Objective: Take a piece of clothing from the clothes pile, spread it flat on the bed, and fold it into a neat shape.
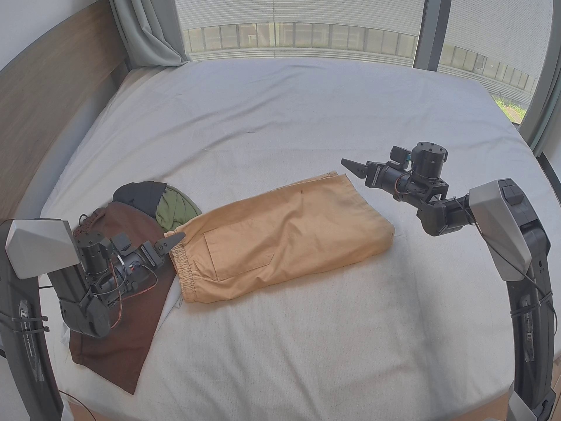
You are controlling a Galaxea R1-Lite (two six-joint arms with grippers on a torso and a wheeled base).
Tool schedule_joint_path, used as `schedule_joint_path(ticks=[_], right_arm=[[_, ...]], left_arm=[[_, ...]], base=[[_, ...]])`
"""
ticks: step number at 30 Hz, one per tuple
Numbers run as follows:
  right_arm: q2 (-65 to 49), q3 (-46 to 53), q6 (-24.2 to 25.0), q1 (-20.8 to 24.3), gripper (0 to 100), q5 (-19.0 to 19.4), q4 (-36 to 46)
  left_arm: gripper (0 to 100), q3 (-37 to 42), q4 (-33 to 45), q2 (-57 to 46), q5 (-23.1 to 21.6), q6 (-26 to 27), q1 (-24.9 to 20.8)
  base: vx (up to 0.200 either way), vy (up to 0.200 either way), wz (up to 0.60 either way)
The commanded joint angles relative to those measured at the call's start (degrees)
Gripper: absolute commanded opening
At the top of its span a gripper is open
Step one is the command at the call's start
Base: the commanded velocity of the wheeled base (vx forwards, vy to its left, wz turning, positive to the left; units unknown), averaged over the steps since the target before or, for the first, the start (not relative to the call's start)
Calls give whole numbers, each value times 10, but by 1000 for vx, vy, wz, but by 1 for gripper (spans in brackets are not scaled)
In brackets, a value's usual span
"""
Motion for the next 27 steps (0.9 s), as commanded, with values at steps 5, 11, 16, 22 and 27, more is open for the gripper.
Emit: schedule_joint_path(ticks=[5,11,16,22,27], right_arm=[[-53,73,1,4,100,0,5],[-115,187,3,13,100,3,-5],[-165,293,31,10,100,7,-29],[-184,393,60,2,100,18,-135],[-187,479,92,2,100,18,-208]], left_arm=[[100,22,-1,-44,-21,-30,-1],[100,36,-1,-59,-51,-28,-1],[100,49,-1,-68,-57,-15,-2],[100,57,-1,-72,-66,13,-5],[100,63,-1,-73,-66,18,-10]], base=[[0,0,0],[0,0,0],[0,0,0],[0,0,0],[0,0,0]])
